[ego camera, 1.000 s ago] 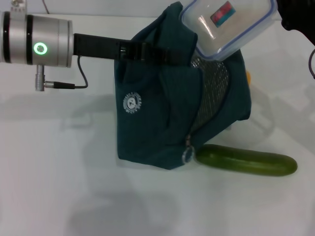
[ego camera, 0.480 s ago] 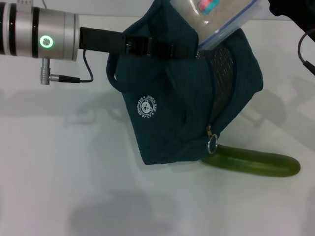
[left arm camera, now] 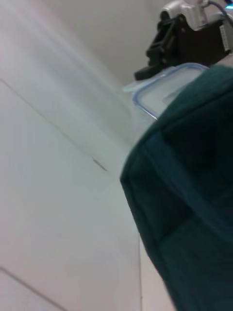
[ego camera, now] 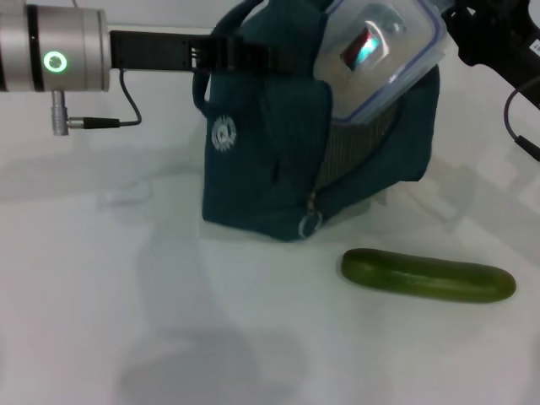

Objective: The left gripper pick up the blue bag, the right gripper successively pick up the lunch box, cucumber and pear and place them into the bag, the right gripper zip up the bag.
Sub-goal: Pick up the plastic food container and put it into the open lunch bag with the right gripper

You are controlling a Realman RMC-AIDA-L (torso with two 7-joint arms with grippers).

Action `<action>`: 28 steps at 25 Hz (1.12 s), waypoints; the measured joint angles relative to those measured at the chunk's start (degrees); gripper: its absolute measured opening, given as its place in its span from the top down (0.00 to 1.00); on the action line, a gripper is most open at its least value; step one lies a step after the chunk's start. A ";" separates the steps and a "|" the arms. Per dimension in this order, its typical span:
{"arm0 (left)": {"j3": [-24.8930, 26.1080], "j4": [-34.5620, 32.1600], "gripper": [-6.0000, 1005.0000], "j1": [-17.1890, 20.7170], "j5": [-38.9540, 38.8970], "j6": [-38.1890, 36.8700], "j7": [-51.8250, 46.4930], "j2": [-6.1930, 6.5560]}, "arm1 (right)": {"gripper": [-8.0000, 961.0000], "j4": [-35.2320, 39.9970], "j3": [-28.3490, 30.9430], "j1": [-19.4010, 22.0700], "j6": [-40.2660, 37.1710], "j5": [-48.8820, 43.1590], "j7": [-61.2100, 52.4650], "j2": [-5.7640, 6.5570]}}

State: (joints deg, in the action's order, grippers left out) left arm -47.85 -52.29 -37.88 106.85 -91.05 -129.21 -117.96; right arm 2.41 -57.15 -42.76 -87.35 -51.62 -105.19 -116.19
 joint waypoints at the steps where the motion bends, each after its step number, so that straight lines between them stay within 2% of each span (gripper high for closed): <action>1: 0.76 0.00 0.95 0.11 -0.05 -0.02 0.28 -0.04 | 0.89 -0.01 -0.05 0.06 0.25 0.00 0.00 0.00; 11: 0.64 0.00 0.95 0.16 -0.08 -0.51 0.30 -0.23 | 0.89 -0.11 -0.86 -1.28 3.30 0.03 0.51 0.00; 17: 0.59 0.00 0.95 0.20 -0.08 -0.54 0.46 -0.22 | 0.83 -0.10 -3.30 -3.42 2.45 0.03 0.46 0.00; 27: 0.63 -0.01 0.95 0.25 -0.07 -0.54 0.46 -0.16 | 0.72 0.66 -3.34 -3.60 0.88 0.57 0.20 0.00; 28: 0.71 -0.01 0.95 0.27 -0.07 -0.54 0.46 -0.16 | 0.64 0.94 -3.43 -3.60 0.67 0.58 0.19 0.00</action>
State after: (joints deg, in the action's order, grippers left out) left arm -47.14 -52.29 -37.61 106.78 -91.58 -128.76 -118.12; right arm 3.35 -60.58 -46.37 -86.68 -51.04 -105.00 -116.19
